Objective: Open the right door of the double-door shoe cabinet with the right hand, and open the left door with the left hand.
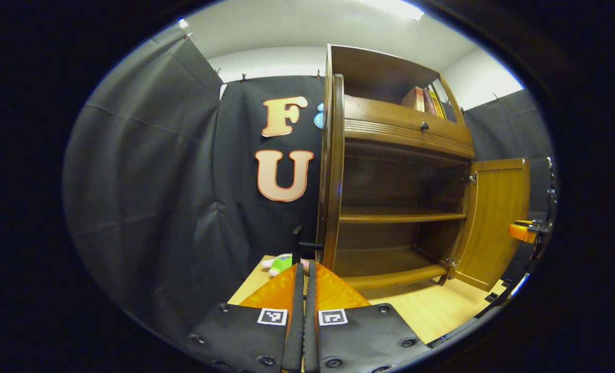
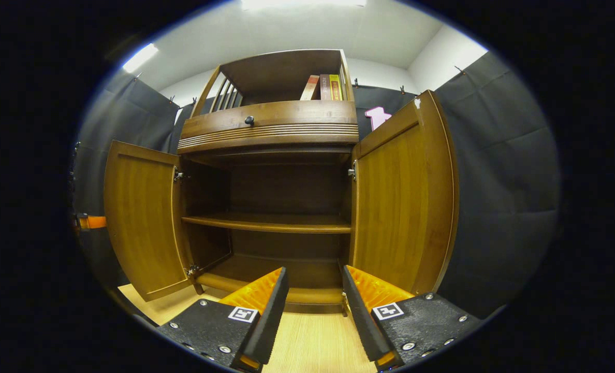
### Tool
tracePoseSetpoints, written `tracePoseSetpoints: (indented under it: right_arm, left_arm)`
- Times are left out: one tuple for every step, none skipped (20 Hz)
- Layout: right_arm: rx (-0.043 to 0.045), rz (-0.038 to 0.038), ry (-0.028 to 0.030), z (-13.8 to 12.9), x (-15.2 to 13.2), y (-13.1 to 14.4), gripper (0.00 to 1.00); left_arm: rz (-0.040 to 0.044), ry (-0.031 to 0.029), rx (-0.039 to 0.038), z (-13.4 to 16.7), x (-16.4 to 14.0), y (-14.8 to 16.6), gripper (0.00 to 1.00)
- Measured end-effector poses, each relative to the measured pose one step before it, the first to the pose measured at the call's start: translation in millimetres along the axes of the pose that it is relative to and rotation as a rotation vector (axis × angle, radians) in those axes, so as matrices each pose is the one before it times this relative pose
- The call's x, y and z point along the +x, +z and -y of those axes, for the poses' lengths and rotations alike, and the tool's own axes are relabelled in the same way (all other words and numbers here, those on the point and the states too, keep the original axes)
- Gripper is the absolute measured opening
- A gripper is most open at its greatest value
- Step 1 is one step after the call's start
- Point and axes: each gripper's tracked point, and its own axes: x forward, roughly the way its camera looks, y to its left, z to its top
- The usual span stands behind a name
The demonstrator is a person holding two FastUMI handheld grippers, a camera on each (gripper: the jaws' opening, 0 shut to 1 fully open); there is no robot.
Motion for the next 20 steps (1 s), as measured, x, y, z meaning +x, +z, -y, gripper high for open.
tracePoseSetpoints:
  right_arm:
    - [0.00033, 0.00473, -0.00279, 0.90, 0.07, 3.75, 0.66]
    - [-0.00175, 0.00492, -0.00161, 1.07, 0.35, 4.86, 0.66]
    - [-0.00232, 0.00756, -0.00026, 0.99, 0.29, 5.70, 0.66]
    - [-0.00238, 0.00886, 0.00085, 0.54, 1.18, 6.28, 0.66]
    - [-0.00240, 0.01036, 0.00213, 0.03, 0.66, 4.88, 0.77]
    - [-0.00295, 0.00837, 0.00218, 0.00, 0.96, 6.02, 0.66]
    - [-0.00177, 0.00793, 0.00045, 1.06, 0.84, 5.02, 0.66]
    - [-0.00153, 0.00679, 0.00202, 0.62, 1.06, 3.35, 0.70]
    - [-0.00113, 0.00529, 0.00097, 0.50, 0.54, 3.86, 0.73]
    - [0.00092, 0.00130, 0.00073, 1.20, 0.38, 1.79, 0.66]
    - [0.00148, 0.00150, 0.00278, 1.15, 0.71, -0.09, 0.66]
    - [0.00146, 0.00202, 0.00138, 1.31, 0.64, 1.29, 0.66]
    - [0.00057, 0.00128, 0.00011, 1.91, -0.29, 0.78, 0.77]
    - [0.00078, 0.00096, -0.00189, 1.49, 0.24, 0.72, 0.77]
    - [0.00064, 0.00108, -0.00274, 2.52, 0.16, -0.02, 0.66]
    - [0.00040, -0.00014, -0.00280, 2.46, 0.53, -0.94, 0.66]
    - [-0.00018, -0.00078, -0.00339, 2.38, 0.77, 0.45, 0.66]
    - [-0.00026, -0.00028, -0.00349, 2.15, 1.17, 0.21, 0.66]
    - [-0.00044, 0.00068, -0.00260, 1.44, 0.89, 0.41, 0.66]
    - [0.00079, 0.00081, -0.00246, 1.25, 0.35, 0.38, 0.66]
  left_arm:
    - [0.02113, 0.00933, -0.00294, 1.52, -1.69, 9.11, 0.08]
    - [0.01591, 0.00233, 0.00040, 3.89, -3.52, 6.73, 0.08]
    - [0.00907, 0.00309, 0.00605, 3.54, -1.91, 5.49, 0.08]
    - [0.00439, 0.00190, 0.00729, 5.08, 0.69, 4.10, 0.08]
    - [0.00498, 0.00302, 0.00645, 4.73, 0.18, 4.13, 0.14]
    - [0.00481, -0.00208, 0.00487, 6.57, 1.06, 5.28, 0.23]
    - [-0.00108, -0.00414, 0.00154, 7.43, 1.59, 2.41, 0.24]
    - [-0.00341, -0.00290, -0.00056, 6.18, 2.42, 0.61, 0.30]
    - [-0.00284, -0.00718, -0.00213, 8.24, 1.86, 1.20, 0.35]
    - [-0.00167, -0.00981, -0.00048, 7.70, 0.55, 1.46, 0.41]
    - [-0.00096, -0.01096, 0.00153, 7.69, 2.79, 1.16, 0.43]
    - [-0.00025, -0.00180, 0.00220, 3.46, 4.06, 0.85, 0.50]
    - [0.00018, -0.00813, -0.00382, 5.76, 3.50, 0.49, 0.56]
    - [0.00075, -0.01291, -0.00312, 6.79, 2.32, 0.02, 0.63]
    - [-0.00353, -0.00474, -0.00233, 4.57, 3.50, -1.96, 0.69]
    - [-0.00796, -0.00921, -0.00294, 4.93, 4.43, -2.23, 0.76]
    - [-0.00652, -0.00424, 0.00116, 3.25, 2.72, -1.16, 0.82]
    - [-0.00485, -0.00199, 0.00371, 2.36, 2.46, -1.83, 0.89]
    - [-0.00183, 0.00219, 0.00636, 1.79, 2.70, -0.21, 0.95]
    - [0.00551, 0.00575, 0.00868, 0.79, 0.81, 0.45, 0.94]
